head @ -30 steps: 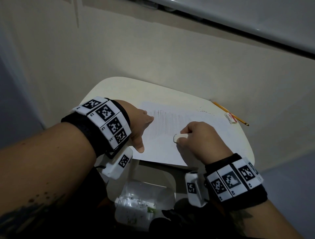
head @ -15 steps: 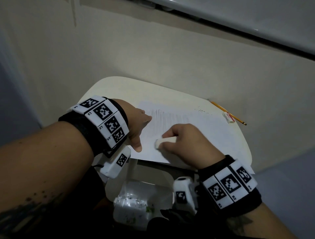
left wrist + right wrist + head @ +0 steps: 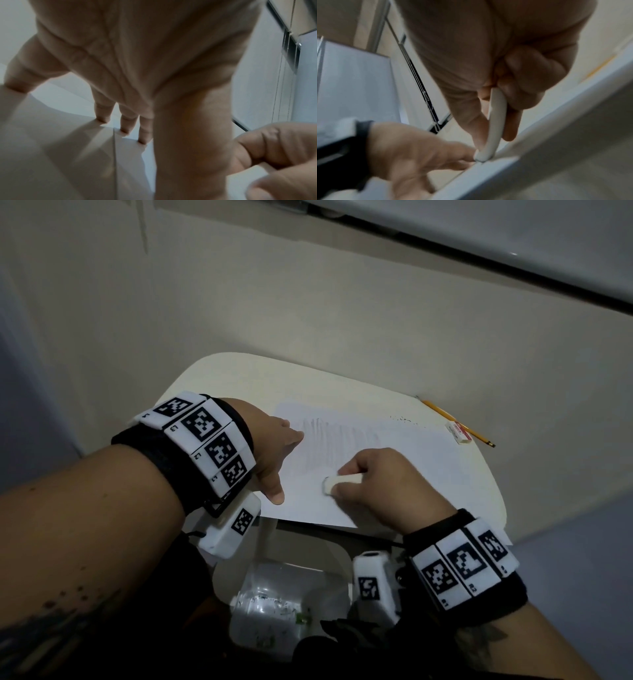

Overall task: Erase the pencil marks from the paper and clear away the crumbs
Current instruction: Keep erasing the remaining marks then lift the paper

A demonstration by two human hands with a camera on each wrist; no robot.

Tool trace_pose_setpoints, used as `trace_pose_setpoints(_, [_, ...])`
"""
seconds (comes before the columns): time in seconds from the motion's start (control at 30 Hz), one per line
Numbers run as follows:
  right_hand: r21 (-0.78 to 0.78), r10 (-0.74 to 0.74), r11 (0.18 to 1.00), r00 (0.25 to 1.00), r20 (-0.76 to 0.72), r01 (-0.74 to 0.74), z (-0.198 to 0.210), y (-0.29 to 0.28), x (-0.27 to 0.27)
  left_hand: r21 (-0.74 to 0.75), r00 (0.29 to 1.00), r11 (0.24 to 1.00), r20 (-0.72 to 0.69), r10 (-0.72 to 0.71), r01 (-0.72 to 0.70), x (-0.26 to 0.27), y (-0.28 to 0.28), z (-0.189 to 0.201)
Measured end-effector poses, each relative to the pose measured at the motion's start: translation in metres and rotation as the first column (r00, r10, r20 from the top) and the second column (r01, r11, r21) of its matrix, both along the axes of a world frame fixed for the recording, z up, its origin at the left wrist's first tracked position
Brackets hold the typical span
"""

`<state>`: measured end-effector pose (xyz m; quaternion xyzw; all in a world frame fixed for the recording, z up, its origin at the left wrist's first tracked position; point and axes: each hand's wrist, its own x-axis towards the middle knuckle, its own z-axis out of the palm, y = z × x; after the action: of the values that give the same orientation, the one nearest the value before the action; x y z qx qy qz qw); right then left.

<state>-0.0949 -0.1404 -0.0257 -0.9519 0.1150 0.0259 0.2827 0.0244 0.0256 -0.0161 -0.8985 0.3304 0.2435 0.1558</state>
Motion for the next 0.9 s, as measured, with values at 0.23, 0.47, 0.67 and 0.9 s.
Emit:
trace_pose_setpoints(0.23, [0.0,0.003,1.0,0.999,0.035,-0.003,0.007,-0.006,0.0,-0.003,1.0,1.0,-0.005,0.003,-0.003,-0.001,-0.001,0.002])
trace_pose_setpoints(0.47, [-0.116,-0.136,0.983,0.988,0.078,0.145,0.006,-0.023,0.003,0.001,1.0,1.0,-0.008,0.012,-0.012,-0.004,0.0,0.005])
trace_pose_setpoints(0.67, [-0.002,0.056,0.998,0.998,0.013,-0.056,0.004,0.006,0.002,0.011,1.0,1.0,-0.012,0.017,-0.017,-0.007,-0.001,0.009])
trace_pose_setpoints(0.9, [-0.102,-0.101,0.988,0.989,0.111,0.113,0.003,-0.012,0.011,0.025,1.0,1.0,-0.009,0.015,-0.015,-0.007,-0.002,0.008])
